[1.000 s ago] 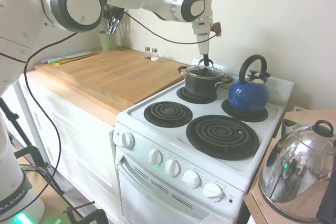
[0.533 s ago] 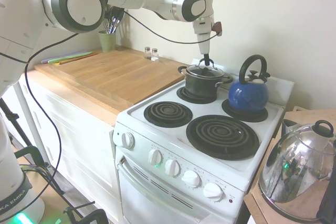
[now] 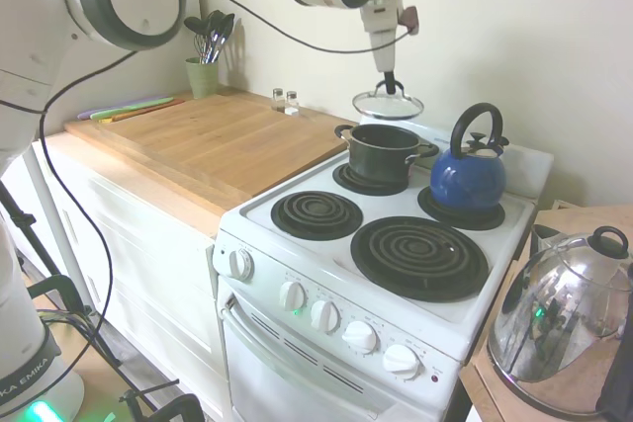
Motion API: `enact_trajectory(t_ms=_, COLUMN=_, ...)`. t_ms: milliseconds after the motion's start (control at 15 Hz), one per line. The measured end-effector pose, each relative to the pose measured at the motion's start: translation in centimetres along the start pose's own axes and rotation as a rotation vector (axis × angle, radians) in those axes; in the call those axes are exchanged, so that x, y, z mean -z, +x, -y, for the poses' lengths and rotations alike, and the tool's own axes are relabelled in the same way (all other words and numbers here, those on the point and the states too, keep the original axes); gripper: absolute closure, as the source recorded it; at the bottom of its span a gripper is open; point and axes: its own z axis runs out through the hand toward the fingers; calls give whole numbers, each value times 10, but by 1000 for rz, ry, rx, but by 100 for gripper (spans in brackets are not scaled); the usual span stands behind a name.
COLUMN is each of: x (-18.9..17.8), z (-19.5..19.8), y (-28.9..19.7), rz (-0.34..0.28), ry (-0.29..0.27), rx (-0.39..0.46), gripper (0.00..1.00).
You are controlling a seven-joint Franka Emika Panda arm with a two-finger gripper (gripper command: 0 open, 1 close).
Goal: Uncover the lid of the pot
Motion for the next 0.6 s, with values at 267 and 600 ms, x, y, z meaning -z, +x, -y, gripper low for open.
enact_trajectory(t_ms=267, x=71, z=-50, y=-86, rz=43, ry=34, rx=137, gripper=100)
enact_trajectory(t_ms=600, x=66, z=-159, y=-200, rz=23, ry=11, rx=284, gripper=100)
